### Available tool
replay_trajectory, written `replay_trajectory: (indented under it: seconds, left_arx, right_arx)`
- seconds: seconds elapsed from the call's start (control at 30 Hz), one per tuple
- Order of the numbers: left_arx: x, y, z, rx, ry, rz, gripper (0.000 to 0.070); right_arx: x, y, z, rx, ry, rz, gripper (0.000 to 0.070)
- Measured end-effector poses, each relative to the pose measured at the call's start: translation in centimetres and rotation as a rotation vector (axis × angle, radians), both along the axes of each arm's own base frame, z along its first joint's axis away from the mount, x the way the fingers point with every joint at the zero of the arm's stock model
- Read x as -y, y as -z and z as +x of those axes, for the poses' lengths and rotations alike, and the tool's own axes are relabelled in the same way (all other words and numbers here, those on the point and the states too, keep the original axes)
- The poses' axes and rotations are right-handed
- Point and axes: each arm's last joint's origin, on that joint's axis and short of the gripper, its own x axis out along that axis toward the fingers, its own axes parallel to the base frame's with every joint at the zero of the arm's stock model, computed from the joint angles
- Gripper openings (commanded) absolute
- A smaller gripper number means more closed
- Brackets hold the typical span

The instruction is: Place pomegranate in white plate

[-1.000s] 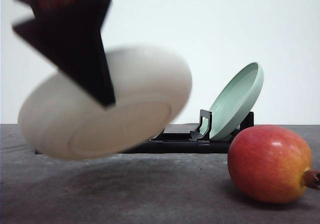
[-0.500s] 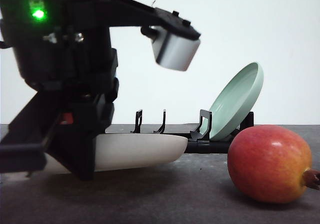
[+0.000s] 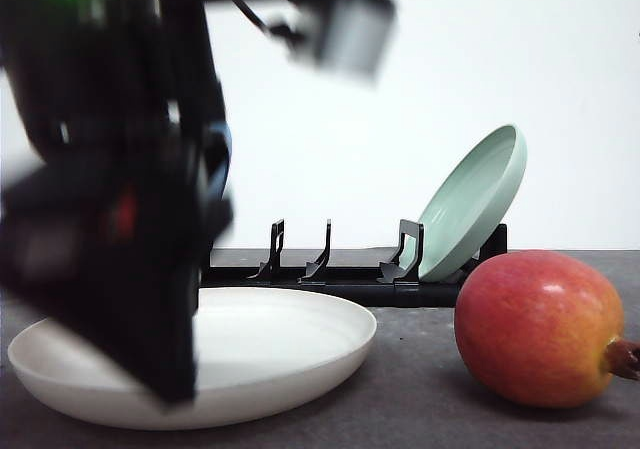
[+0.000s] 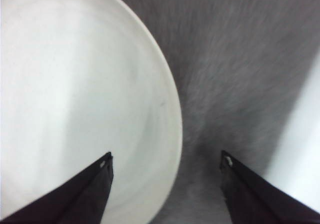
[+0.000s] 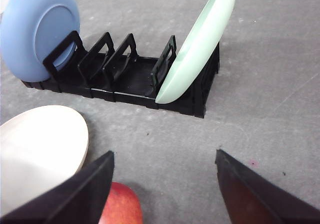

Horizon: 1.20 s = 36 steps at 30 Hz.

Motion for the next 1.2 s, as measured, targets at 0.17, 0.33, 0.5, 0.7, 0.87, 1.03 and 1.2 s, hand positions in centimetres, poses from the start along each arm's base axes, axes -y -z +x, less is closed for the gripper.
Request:
replay_trajectory:
  seconds: [0.17,0.33,0.5,0.7,0.87,1.03,1.2]
  left_arx:
    - [-2.4,-3.4,1.5,-0.153,-0.102,-0.254,0.0408]
    - [-5.5,-6.0,3.6,-0.130,-0.235,-0.429,0.0406]
    - [-9.2,-7.9,5.6,-0.057,-0.392,-0.539,0.0405]
    - [-13.3,-9.6,7.8,0.055,-0.580,-0.685,0.0394]
    - [-16.3,-10.7,8.6,0.112,-0.683,-0.778,0.0394]
    - [-18.8,-10.7,7.9,0.151,-0.742,-0.841,0.0394]
    - [-20.3,-9.6,6.3,0.200,-0.787,-0.873,0.0392]
  right_arx:
    - [0.0,0.0,0.0,0.000,0.000,0.000,0.0411]
    - [0.0,0.0,0.0,0.000,0.000,0.000,0.0411]
    - [0.0,0.0,0.0,0.000,0.000,0.000,0.0411]
    - [0.0,0.0,0.0,-0.001,0.001,0.002,0.0411]
    - [0.0,0.0,0.0,-0.007,0.000,0.013,0.0411]
    - [-0.1,0.0,0.0,-0.018,-0.018,0.036,0.0411]
    - [-0.1,0.2,-0.2,-0.071,-0.015,0.091,0.0412]
